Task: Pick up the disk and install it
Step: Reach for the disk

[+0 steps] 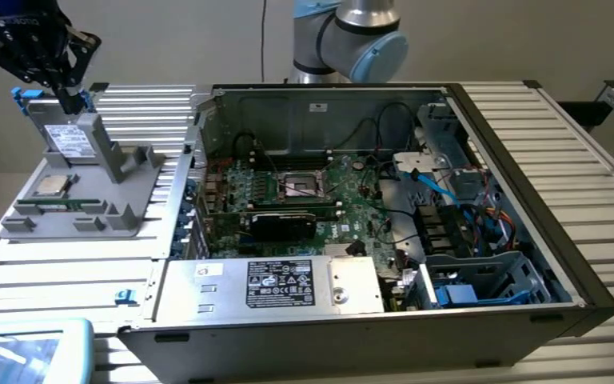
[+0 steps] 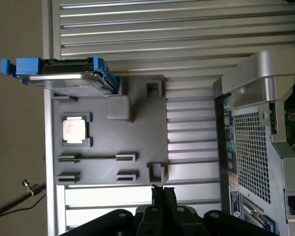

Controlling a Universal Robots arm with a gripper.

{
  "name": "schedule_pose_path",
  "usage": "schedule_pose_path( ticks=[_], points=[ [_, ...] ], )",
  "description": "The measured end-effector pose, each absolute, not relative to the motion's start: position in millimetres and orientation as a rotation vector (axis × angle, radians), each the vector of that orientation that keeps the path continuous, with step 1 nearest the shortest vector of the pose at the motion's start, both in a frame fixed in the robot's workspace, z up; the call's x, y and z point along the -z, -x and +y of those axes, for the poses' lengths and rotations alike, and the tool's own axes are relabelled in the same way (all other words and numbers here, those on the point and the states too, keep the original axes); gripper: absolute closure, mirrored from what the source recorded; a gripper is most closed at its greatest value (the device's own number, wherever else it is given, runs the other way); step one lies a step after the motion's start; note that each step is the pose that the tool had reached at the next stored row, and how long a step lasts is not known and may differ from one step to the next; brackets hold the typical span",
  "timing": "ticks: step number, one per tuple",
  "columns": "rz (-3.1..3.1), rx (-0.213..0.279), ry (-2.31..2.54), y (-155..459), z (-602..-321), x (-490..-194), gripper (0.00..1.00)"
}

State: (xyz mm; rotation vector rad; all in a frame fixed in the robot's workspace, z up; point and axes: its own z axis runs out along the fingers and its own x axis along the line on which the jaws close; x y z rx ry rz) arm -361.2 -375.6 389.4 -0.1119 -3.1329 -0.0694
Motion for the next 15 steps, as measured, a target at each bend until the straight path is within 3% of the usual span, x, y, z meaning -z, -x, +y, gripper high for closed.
schedule_pose_path(
  ticks=[15],
  points=[
    [-3.126, 0.064, 0.112, 393, -328, -389, 0.89]
  ],
)
